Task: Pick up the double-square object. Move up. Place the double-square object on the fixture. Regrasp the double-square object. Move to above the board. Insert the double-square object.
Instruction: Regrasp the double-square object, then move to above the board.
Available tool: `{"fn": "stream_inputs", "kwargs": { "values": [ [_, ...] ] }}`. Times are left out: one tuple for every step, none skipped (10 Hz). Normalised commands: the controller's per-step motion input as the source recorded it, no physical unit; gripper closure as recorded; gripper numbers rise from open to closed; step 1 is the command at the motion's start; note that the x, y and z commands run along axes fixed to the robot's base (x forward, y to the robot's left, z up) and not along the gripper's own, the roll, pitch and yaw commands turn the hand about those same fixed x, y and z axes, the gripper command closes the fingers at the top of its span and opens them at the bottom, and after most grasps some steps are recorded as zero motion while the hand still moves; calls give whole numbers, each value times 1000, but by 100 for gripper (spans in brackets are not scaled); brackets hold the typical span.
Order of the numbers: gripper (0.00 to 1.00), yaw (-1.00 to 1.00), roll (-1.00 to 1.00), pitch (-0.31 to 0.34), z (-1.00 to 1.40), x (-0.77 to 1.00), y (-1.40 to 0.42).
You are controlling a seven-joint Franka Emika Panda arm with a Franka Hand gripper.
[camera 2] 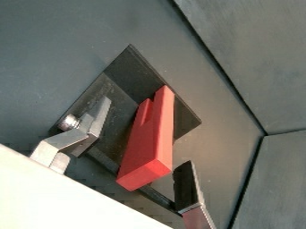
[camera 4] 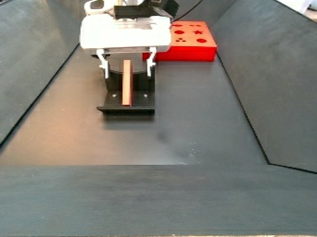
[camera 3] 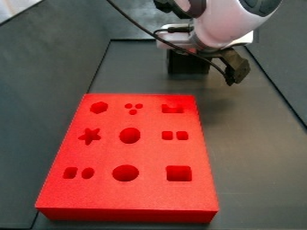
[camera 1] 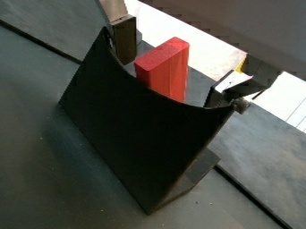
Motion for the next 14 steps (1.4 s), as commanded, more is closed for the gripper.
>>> {"fn": "stream_inputs", "kwargs": {
  "values": [
    [0, 12, 48, 56, -192, 21, -11],
    [0, 26, 48, 56, -190, 22, -10],
    [0, 32, 48, 56, -189, 22, -9],
    [0, 41, 48, 56, -188, 22, -9],
    [100, 0, 0, 0, 0, 0, 0],
    [100, 80, -298, 22, 1000, 29, -135],
    [100, 74, -296, 28, 1000, 26, -135],
    [100, 56, -255, 33, 1000, 21, -124],
    [100, 47, -202, 19, 1000, 18, -118],
    [100, 41, -132, 1, 1000, 13, -115],
    [100, 32, -89, -1, 1000, 10, -110],
    [100, 19, -59, 10, 1000, 7, -105],
    [100, 14, -49, 18, 1000, 6, -103],
    [100, 7, -42, 29, 1000, 3, -97]
  ]
}}
